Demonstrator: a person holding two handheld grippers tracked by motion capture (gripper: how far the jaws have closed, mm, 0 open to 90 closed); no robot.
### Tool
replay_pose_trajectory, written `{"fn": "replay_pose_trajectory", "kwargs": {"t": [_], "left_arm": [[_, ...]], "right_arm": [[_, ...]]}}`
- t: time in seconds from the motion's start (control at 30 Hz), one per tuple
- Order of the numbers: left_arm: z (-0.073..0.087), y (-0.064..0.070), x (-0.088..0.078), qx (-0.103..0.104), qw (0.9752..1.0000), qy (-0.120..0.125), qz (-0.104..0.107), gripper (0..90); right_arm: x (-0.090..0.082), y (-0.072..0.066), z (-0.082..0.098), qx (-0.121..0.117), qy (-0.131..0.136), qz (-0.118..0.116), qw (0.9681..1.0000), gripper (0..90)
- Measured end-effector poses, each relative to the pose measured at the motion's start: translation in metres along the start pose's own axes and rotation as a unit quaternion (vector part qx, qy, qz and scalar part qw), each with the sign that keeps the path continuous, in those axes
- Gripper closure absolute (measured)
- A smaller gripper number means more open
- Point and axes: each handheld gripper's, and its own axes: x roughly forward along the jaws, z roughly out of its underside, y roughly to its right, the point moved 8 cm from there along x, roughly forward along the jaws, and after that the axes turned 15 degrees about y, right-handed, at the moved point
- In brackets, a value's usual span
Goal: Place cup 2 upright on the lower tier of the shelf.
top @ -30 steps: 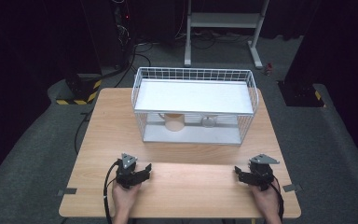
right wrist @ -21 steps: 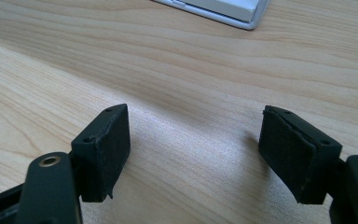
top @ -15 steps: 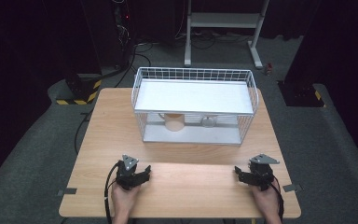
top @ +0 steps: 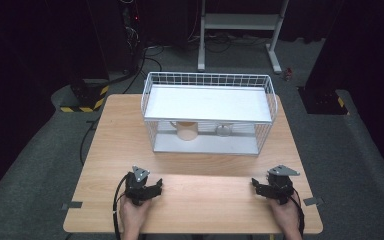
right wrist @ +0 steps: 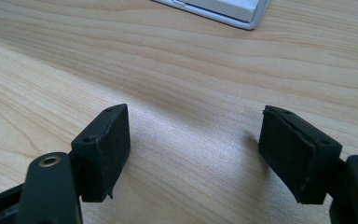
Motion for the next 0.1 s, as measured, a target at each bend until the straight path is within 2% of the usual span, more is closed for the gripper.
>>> {"fn": "replay_pose_trajectory", "kwargs": {"t": [0.1], "left_arm": [[0.0000,0.0001,0.0000,-0.001,1.0000,0.001,-0.001,21.0]], "right_arm": [[0.0001,0.0001,0.0000,0.000,0.000,-0.001,1.0000,24.7]]}}
